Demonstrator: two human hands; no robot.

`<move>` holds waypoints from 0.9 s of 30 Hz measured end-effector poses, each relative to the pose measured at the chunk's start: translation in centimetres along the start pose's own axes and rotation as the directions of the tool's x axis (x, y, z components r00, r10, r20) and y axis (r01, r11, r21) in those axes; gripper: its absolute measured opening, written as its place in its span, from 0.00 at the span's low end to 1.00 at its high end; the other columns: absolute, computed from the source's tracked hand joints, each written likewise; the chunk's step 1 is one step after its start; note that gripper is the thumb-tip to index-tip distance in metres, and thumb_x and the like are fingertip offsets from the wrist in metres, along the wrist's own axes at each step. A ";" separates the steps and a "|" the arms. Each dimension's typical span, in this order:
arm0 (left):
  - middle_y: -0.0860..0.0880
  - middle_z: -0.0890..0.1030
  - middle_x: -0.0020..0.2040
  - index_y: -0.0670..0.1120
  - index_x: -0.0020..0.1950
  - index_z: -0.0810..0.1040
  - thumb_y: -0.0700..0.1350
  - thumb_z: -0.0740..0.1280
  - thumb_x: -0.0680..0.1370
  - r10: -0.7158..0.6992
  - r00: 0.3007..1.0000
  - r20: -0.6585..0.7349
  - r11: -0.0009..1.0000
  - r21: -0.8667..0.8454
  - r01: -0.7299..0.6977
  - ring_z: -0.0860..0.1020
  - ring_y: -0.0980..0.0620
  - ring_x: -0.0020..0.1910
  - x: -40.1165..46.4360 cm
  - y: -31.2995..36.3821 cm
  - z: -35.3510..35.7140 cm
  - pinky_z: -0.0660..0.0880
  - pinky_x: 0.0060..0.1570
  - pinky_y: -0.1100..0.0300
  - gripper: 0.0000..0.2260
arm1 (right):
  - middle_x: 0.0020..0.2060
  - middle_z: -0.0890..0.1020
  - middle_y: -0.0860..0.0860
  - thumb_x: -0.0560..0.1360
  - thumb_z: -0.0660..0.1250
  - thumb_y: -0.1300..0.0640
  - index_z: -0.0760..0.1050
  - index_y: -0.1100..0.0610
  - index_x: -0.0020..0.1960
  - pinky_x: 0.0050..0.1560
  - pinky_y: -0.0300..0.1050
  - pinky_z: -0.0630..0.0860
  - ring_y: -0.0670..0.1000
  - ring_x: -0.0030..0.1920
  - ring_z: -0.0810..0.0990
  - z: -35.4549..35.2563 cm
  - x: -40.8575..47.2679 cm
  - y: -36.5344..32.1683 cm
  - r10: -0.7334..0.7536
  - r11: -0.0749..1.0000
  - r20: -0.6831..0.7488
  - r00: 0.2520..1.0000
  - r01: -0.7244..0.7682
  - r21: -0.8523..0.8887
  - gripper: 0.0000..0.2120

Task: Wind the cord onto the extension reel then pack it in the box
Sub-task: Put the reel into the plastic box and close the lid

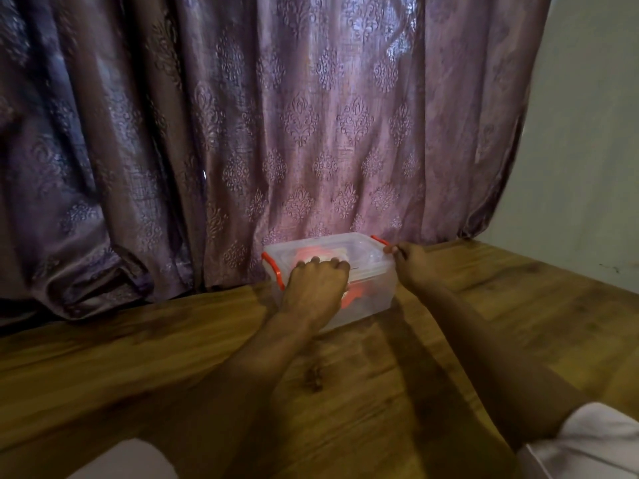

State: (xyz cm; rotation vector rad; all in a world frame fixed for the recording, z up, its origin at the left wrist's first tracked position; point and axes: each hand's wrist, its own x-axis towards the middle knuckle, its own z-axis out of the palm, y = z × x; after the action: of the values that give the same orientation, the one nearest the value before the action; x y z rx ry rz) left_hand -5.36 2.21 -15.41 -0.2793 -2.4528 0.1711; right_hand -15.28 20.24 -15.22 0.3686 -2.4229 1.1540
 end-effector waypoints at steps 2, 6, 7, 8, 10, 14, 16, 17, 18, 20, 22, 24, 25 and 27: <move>0.47 0.80 0.55 0.47 0.60 0.73 0.51 0.61 0.79 0.041 0.999 -0.016 0.999 0.007 -0.041 0.78 0.44 0.53 -0.7 -1.0 0.0 0.72 0.47 0.52 0.13 | 0.55 0.83 0.68 0.83 0.58 0.62 0.81 0.65 0.58 0.58 0.59 0.77 0.69 0.56 0.81 0.0 0.0 -0.1 -0.002 1.000 0.002 1.000 0.002 -0.027 0.14; 0.44 0.81 0.54 0.43 0.59 0.76 0.49 0.62 0.78 0.077 0.995 -0.069 0.997 0.000 -0.077 0.79 0.43 0.53 -2.6 -3.0 0.3 0.72 0.55 0.51 0.13 | 0.55 0.83 0.68 0.84 0.57 0.60 0.80 0.64 0.60 0.56 0.57 0.77 0.68 0.55 0.81 -0.2 -0.3 -0.2 -0.011 0.997 0.014 1.000 0.012 -0.081 0.15; 0.43 0.81 0.55 0.42 0.58 0.76 0.47 0.63 0.78 0.077 0.995 -0.064 0.997 -0.025 -0.079 0.79 0.43 0.54 -2.7 -3.1 0.4 0.72 0.56 0.51 0.13 | 0.56 0.83 0.68 0.85 0.57 0.59 0.80 0.64 0.61 0.57 0.57 0.77 0.68 0.56 0.81 -0.2 -0.3 -0.3 -0.010 0.996 0.019 1.000 0.011 -0.084 0.15; 0.43 0.81 0.55 0.41 0.59 0.77 0.47 0.64 0.78 0.070 0.996 -0.053 0.996 -0.048 -0.073 0.79 0.43 0.54 -2.6 -3.1 0.3 0.72 0.56 0.51 0.13 | 0.56 0.83 0.68 0.85 0.57 0.59 0.80 0.64 0.61 0.57 0.57 0.77 0.68 0.56 0.81 -0.3 -0.3 -0.3 -0.008 0.996 0.024 1.000 0.010 -0.083 0.16; 0.43 0.81 0.56 0.42 0.59 0.77 0.46 0.64 0.77 0.053 0.998 -0.043 0.995 -0.084 -0.057 0.78 0.43 0.55 -2.3 -2.8 0.3 0.71 0.57 0.51 0.13 | 0.56 0.83 0.68 0.85 0.56 0.59 0.79 0.65 0.61 0.56 0.56 0.76 0.68 0.56 0.81 -0.3 -0.4 -0.3 -0.008 0.997 0.031 0.999 0.010 -0.082 0.15; 0.45 0.80 0.58 0.43 0.61 0.75 0.47 0.63 0.78 0.054 0.998 -0.022 0.995 -0.086 -0.056 0.77 0.44 0.57 -2.1 -3.1 0.6 0.70 0.59 0.51 0.14 | 0.54 0.83 0.68 0.85 0.56 0.58 0.79 0.65 0.58 0.53 0.54 0.75 0.68 0.54 0.81 -0.2 -0.1 -0.2 0.002 0.994 0.029 1.000 0.001 -0.107 0.15; 0.44 0.80 0.59 0.42 0.62 0.76 0.47 0.63 0.78 0.060 0.998 -0.016 0.994 -0.091 -0.061 0.77 0.44 0.57 -1.9 -3.3 0.7 0.69 0.59 0.51 0.14 | 0.54 0.83 0.68 0.85 0.56 0.57 0.79 0.64 0.59 0.54 0.55 0.75 0.68 0.54 0.81 -0.1 -0.1 -0.1 -0.003 0.992 0.029 1.000 0.006 -0.125 0.15; 0.44 0.80 0.59 0.43 0.62 0.75 0.47 0.63 0.78 0.063 0.998 -0.008 0.994 -0.088 -0.063 0.77 0.45 0.57 -1.8 -3.3 0.6 0.69 0.59 0.51 0.14 | 0.54 0.83 0.68 0.85 0.56 0.57 0.79 0.64 0.60 0.54 0.55 0.75 0.68 0.54 0.81 0.0 -0.1 0.0 -0.008 0.992 0.027 1.000 0.011 -0.126 0.15; 0.45 0.80 0.59 0.43 0.62 0.75 0.48 0.62 0.79 0.067 0.998 -0.001 0.994 -0.083 -0.066 0.77 0.45 0.58 -1.7 -3.4 0.6 0.69 0.59 0.52 0.14 | 0.53 0.83 0.68 0.85 0.56 0.57 0.79 0.63 0.61 0.53 0.55 0.75 0.69 0.54 0.81 0.1 -0.1 0.1 -0.014 0.992 0.024 1.000 0.017 -0.122 0.15; 0.46 0.80 0.59 0.44 0.62 0.74 0.49 0.61 0.79 0.071 0.997 0.019 0.995 -0.073 -0.069 0.76 0.46 0.58 -1.4 -3.5 0.6 0.68 0.59 0.52 0.15 | 0.51 0.83 0.69 0.85 0.56 0.57 0.78 0.65 0.59 0.50 0.54 0.74 0.69 0.52 0.81 0.0 -0.2 0.2 -0.021 0.994 0.017 1.000 0.023 -0.103 0.15; 0.46 0.79 0.60 0.44 0.62 0.73 0.52 0.60 0.79 0.075 0.996 0.045 0.996 -0.055 -0.072 0.76 0.46 0.58 -1.2 -3.5 0.5 0.68 0.59 0.52 0.17 | 0.51 0.82 0.69 0.85 0.55 0.57 0.76 0.66 0.59 0.52 0.57 0.74 0.68 0.52 0.81 -0.3 -0.4 0.2 -0.031 0.996 0.031 0.999 0.033 -0.083 0.15; 0.45 0.78 0.63 0.44 0.64 0.72 0.57 0.59 0.78 0.059 0.995 0.084 0.997 -0.053 -0.055 0.74 0.46 0.61 -1.1 -3.4 0.2 0.66 0.62 0.51 0.21 | 0.55 0.80 0.69 0.86 0.54 0.57 0.73 0.66 0.63 0.56 0.59 0.75 0.68 0.56 0.80 -0.7 -1.0 0.1 -0.055 0.995 0.052 0.997 0.059 -0.086 0.15; 0.45 0.75 0.66 0.44 0.67 0.69 0.59 0.58 0.77 0.046 0.993 0.107 0.998 -0.052 -0.041 0.72 0.46 0.65 -1.2 -3.3 -0.1 0.64 0.65 0.50 0.25 | 0.59 0.79 0.68 0.86 0.54 0.57 0.72 0.65 0.66 0.58 0.60 0.74 0.68 0.59 0.79 -1.0 -1.6 0.0 -0.081 0.989 0.058 0.995 0.087 -0.122 0.16; 0.45 0.69 0.73 0.44 0.74 0.63 0.63 0.57 0.76 0.022 0.993 0.119 0.999 -0.046 -0.016 0.65 0.47 0.72 -2.0 -2.8 -0.5 0.56 0.71 0.45 0.32 | 0.68 0.74 0.67 0.85 0.54 0.55 0.67 0.64 0.74 0.63 0.63 0.72 0.69 0.65 0.75 -1.7 -2.8 0.1 -0.130 0.963 0.073 0.989 0.144 -0.226 0.20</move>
State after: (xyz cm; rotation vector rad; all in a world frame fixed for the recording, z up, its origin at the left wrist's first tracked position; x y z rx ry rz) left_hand -3.96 -0.97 -15.66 -0.3207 -2.5754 0.1441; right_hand -12.43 21.79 -15.62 0.4924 -2.5030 0.8024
